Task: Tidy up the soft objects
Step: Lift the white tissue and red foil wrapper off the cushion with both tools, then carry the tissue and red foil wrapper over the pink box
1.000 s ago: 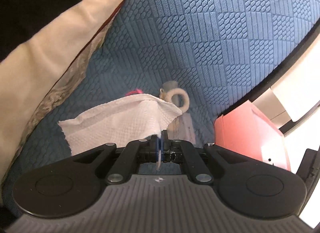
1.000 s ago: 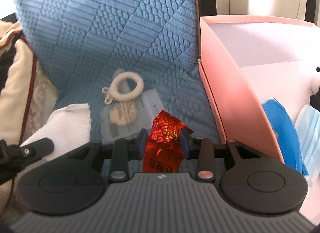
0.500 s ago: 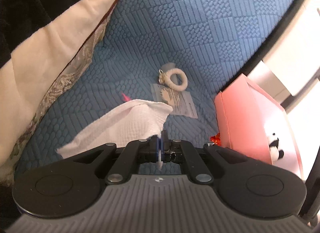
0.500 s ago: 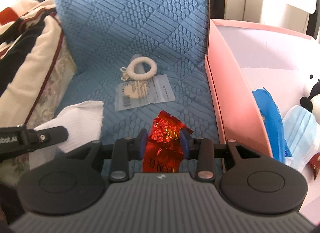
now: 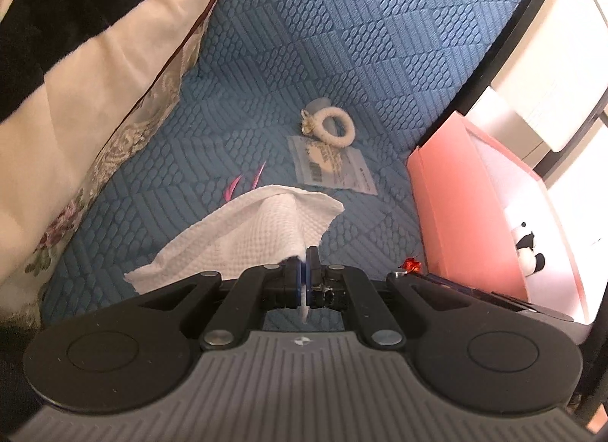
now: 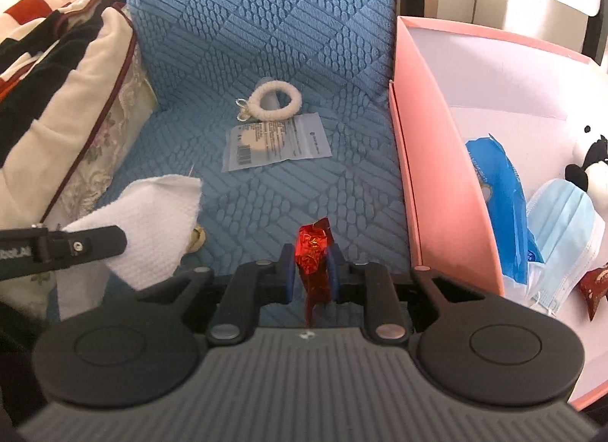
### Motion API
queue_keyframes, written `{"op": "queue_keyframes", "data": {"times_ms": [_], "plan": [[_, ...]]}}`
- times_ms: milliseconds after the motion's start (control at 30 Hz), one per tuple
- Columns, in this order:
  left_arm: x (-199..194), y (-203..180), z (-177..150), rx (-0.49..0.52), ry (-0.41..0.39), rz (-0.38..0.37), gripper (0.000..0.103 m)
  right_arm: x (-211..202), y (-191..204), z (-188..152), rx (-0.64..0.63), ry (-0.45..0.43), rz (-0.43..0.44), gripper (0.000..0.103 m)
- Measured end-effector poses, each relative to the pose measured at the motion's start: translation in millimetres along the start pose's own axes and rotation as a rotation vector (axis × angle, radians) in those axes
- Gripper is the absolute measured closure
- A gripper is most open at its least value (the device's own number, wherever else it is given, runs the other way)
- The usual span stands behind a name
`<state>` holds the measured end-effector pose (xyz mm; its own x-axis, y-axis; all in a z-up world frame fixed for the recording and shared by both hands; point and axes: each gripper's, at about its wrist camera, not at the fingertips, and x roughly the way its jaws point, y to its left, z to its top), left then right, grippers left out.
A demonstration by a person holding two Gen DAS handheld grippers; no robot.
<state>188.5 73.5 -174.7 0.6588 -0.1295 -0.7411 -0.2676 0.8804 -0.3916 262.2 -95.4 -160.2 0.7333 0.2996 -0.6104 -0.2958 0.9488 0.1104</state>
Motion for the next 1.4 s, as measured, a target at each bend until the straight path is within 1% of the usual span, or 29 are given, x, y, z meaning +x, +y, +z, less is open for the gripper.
{"op": "queue_keyframes", "data": {"times_ms": [67,167,233,267,333,433,500,667,767,867,967,1100,1233,1400], "plan": [[2,1,0,-0.003,0.006,-0.002,0.100,0,1,-1,-0.003,-0.003,0.015,0.082],[3,-1,-1,0.006,0.007,-0.002,0.100,1,4,-1,-0.028,-0.010,0.013,0.081],[4,-1,-1,0.006,0.010,-0.004,0.100,4,5,-1,-0.032,-0.004,0.019,0.079],[5,-1,-1,0.007,0.010,-0.002,0.100,5,6,-1,-0.039,-0.002,0.002,0.078],[5,-1,0,0.004,0.010,-0.001,0.100,13,5,-3,-0.038,0.033,-0.031,0.076],[6,0,1,-0.003,0.009,0.001,0.100,26,-1,-6,0.009,0.095,-0.017,0.074],[7,0,1,-0.006,0.008,0.004,0.100,32,-4,-8,0.040,0.110,-0.006,0.074],[5,1,3,-0.009,0.003,-0.005,0.100,32,-2,-9,0.030,0.092,-0.015,0.079],[3,-3,6,0.000,0.002,0.001,0.100,23,-1,-5,0.025,0.073,-0.013,0.079],[-3,-9,8,0.007,0.003,-0.013,0.100,6,-1,0,0.014,0.050,-0.002,0.079],[-13,-19,9,0.036,-0.021,-0.007,0.100,-10,-5,3,0.017,0.033,0.012,0.079],[-24,-33,16,0.051,-0.028,-0.034,0.100,-30,-13,10,0.027,0.005,0.038,0.079],[-37,-49,26,0.063,-0.049,-0.057,0.100,-54,-22,24,0.027,-0.036,0.046,0.079],[-53,-72,35,0.082,-0.075,-0.066,0.100,-84,-32,39,0.021,-0.081,0.052,0.079]]}}
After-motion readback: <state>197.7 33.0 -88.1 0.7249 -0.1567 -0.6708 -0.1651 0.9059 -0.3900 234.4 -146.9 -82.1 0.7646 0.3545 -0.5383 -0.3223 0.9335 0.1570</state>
